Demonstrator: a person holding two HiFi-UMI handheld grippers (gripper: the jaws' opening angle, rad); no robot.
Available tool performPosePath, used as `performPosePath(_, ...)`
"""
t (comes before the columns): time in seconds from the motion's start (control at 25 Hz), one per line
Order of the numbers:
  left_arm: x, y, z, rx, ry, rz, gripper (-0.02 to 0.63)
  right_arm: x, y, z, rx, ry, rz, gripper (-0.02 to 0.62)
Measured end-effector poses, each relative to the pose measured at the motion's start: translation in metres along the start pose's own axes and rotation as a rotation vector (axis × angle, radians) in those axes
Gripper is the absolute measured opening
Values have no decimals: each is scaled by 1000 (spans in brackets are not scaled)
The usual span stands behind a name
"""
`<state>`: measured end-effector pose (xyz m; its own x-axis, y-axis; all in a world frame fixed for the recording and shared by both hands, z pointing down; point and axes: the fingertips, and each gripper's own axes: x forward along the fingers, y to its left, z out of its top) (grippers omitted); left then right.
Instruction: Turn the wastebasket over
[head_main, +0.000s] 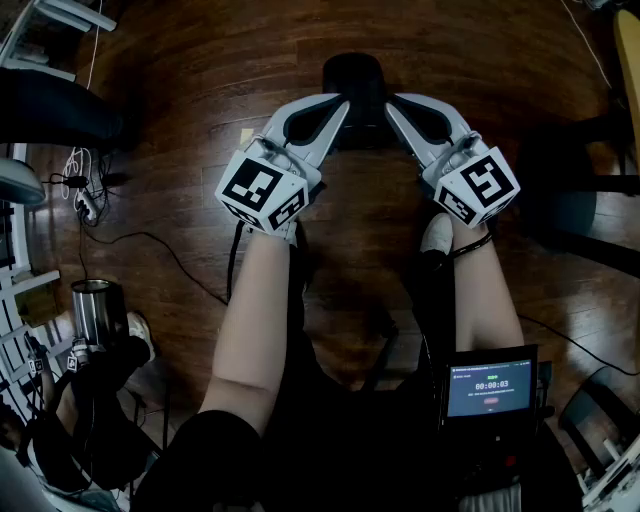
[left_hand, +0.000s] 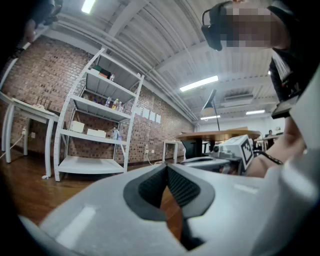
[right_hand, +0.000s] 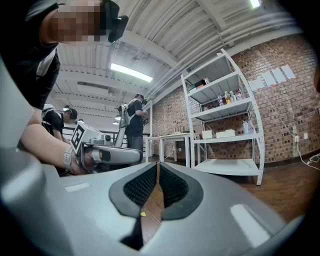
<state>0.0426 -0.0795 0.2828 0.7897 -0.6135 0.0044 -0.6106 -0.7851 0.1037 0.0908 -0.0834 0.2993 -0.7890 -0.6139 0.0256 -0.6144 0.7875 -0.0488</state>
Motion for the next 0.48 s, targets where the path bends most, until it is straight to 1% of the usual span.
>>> performPosePath(0.12, 0, 0, 3, 7, 4, -6, 2, 2, -1, 5, 1, -8, -5, 12)
performPosePath(0.28, 1, 5, 7, 15, 9, -8, 2, 10, -1, 8, -12, -1, 12, 12)
performPosePath(0.48, 26, 25, 3, 32, 34, -4, 2, 31, -33, 11, 20, -18, 15, 12)
